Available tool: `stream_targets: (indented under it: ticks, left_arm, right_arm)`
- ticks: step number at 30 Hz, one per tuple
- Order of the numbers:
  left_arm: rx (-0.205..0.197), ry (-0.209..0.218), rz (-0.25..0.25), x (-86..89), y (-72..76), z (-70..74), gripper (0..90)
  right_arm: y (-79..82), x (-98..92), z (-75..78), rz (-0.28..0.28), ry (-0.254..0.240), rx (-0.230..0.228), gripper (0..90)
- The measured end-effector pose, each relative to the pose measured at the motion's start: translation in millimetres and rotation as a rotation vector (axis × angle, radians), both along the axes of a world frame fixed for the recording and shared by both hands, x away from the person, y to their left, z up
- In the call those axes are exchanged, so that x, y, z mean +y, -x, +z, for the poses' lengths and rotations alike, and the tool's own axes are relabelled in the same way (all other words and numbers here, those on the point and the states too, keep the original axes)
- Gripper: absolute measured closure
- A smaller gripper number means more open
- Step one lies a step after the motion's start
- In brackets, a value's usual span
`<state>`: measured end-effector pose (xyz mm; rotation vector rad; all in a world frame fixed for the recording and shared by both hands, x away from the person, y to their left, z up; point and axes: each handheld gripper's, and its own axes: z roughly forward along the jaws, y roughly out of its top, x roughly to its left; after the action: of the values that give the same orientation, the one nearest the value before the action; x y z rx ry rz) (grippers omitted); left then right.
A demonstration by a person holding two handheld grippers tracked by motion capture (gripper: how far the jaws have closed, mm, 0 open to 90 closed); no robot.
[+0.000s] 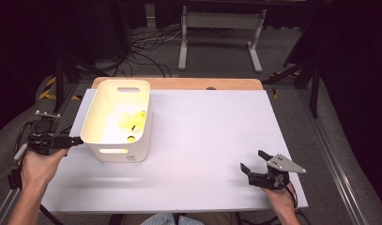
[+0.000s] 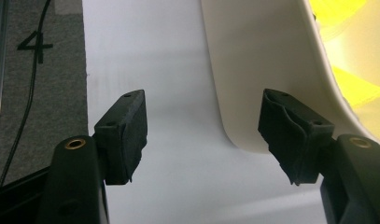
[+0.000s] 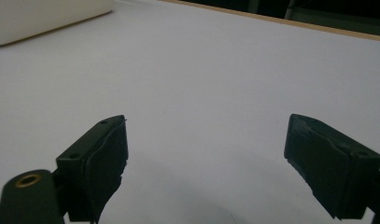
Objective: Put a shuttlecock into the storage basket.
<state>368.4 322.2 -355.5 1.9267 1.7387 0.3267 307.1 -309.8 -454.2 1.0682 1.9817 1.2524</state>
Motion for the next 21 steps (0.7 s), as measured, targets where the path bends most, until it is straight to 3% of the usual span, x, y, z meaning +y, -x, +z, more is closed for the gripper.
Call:
stream_targets:
  ticks: [21]
  left_arm:
    - [0.008, 0.015, 0.0, -0.3, 12.5, -18.8, 32.7]
  right_arm:
    - [0.2, 0.1, 0.1, 0.0, 0.0, 0.0, 14.0]
